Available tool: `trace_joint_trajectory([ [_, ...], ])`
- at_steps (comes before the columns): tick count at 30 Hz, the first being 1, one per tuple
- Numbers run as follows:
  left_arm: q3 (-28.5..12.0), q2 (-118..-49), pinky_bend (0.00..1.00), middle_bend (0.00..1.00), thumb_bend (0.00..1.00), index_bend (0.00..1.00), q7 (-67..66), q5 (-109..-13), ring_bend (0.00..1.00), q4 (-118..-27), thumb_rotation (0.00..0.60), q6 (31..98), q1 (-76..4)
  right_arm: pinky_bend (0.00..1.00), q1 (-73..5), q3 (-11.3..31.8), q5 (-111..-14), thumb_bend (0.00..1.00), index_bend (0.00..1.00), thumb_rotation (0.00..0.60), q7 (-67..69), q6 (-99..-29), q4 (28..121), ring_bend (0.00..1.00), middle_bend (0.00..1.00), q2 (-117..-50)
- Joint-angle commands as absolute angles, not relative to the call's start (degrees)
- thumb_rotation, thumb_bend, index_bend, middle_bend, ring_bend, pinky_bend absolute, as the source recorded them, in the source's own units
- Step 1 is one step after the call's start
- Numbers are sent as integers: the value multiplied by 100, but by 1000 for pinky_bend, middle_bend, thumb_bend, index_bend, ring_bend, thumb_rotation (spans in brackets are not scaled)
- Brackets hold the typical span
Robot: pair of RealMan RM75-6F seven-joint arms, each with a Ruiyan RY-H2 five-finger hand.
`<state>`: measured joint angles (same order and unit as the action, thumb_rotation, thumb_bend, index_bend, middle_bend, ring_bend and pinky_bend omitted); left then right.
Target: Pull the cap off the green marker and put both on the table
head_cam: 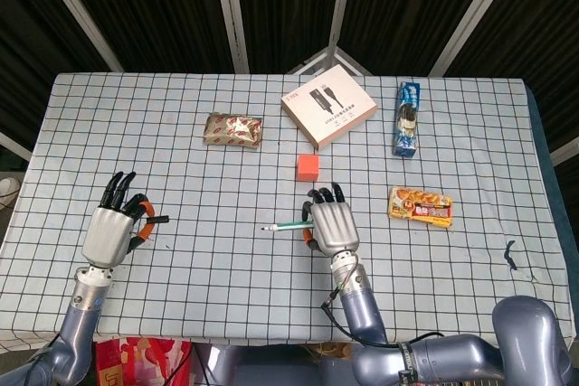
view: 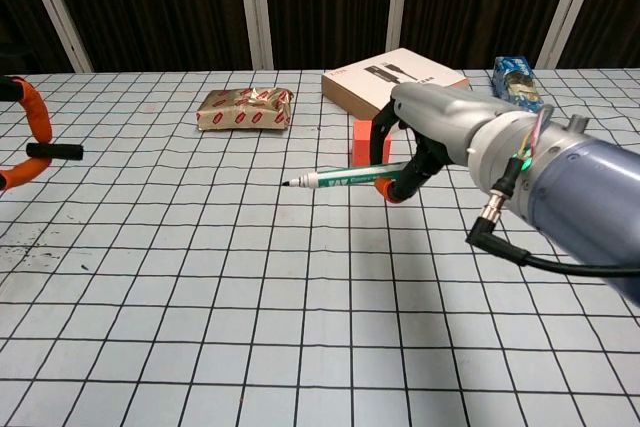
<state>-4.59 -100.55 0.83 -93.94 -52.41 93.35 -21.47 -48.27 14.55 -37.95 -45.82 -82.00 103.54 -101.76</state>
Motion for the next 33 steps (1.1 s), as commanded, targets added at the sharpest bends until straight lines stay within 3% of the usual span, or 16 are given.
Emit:
trace_joint_trajectory([
  [1,-444,-10214,95,455,449,599,231,-9326,96,-5072,600,9137,-2218,58,-4753,1364,-3823,587,806,600,-4462,-8061,10160,172,246,-10273],
  [9,-263,-10461,95,399,438,526,266,-9315,71,-4901,600,8604,-2359,57,-4634,1282,-3829,590,806,600,-4273,-7775,9671,174,249,-10467],
  [13,-185,-10474,69,220,435,386,156,-9304,4,-4909,600,8436,-2367,59,-4595,1283,-3882,590,806,600,-4245,-7710,9586,174,249,-10487],
  [17,-97,-10272,49,60,435,211,87,-9286,0,-5220,600,8278,-2342,59,-4572,1311,-3891,589,806,600,-4221,-7647,9519,174,249,-10509],
  [26,-367,-9443,49,57,436,162,-186,-9347,0,-6632,600,8824,-2265,58,-4508,1346,-3882,590,804,600,-4021,-7326,9005,174,249,-10705],
  [29,-428,-9078,42,56,437,160,-430,-9351,0,-7146,600,8922,-2217,58,-4500,1334,-3805,588,715,600,-4059,-7198,8853,164,247,-10721],
  [31,-458,-8785,37,50,436,157,-564,-9361,0,-7554,600,8989,-2169,55,-4505,1327,-3625,544,591,600,-4245,-7150,8841,140,240,-10681],
  [33,-462,-8541,25,33,436,151,-656,-9394,0,-7854,600,9050,-2124,45,-4518,1328,-3438,423,400,600,-4447,-7136,8880,100,203,-10631],
])
